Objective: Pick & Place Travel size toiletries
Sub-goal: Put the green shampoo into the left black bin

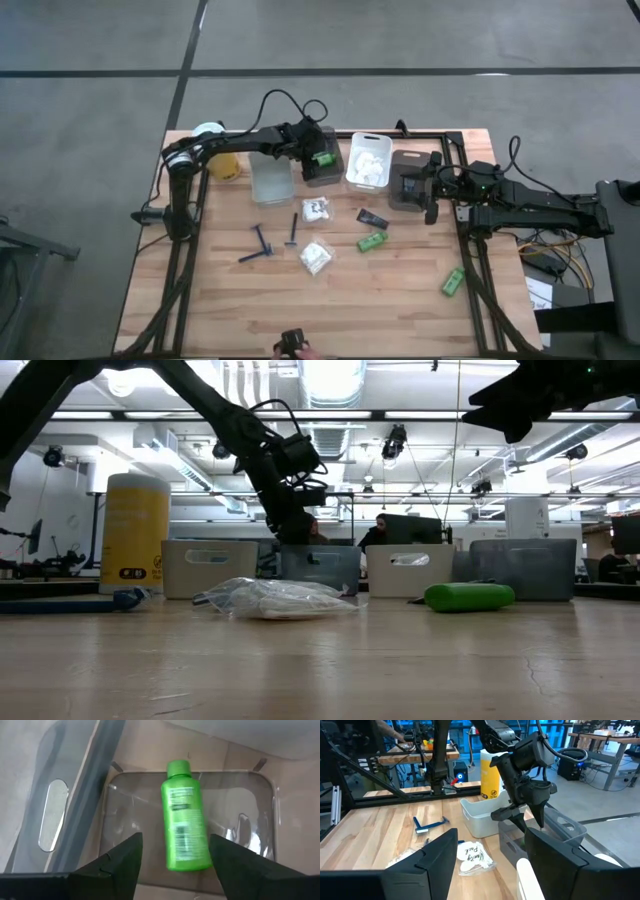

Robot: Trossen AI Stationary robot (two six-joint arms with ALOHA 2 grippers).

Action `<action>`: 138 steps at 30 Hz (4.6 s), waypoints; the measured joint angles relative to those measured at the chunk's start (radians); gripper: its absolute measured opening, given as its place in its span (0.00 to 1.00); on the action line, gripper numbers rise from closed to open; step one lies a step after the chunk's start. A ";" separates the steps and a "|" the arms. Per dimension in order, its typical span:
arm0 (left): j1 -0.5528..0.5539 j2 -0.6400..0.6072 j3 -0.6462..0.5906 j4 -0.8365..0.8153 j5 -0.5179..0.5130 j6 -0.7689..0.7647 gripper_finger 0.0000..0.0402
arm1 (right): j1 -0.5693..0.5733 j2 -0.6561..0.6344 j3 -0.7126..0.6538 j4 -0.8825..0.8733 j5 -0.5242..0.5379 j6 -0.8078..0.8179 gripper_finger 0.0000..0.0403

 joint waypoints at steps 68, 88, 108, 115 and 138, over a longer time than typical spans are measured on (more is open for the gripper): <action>-0.672 -0.027 0.158 0.065 -0.160 -0.507 0.59 | 0.000 0.000 0.000 0.000 0.000 0.000 0.84; -0.665 0.223 0.276 0.238 -0.123 -0.540 0.66 | 0.000 0.000 0.000 0.000 0.000 0.000 0.71; -0.631 0.348 0.302 0.201 -0.125 -0.595 0.86 | 0.000 0.000 0.000 0.000 0.000 0.000 0.59; -0.607 0.359 0.301 0.178 -0.172 -0.634 0.86 | 0.000 0.000 0.000 0.000 0.000 0.000 0.56; -0.607 0.383 0.289 0.197 -0.053 -0.378 0.76 | 0.000 0.000 0.000 0.000 0.000 0.000 0.66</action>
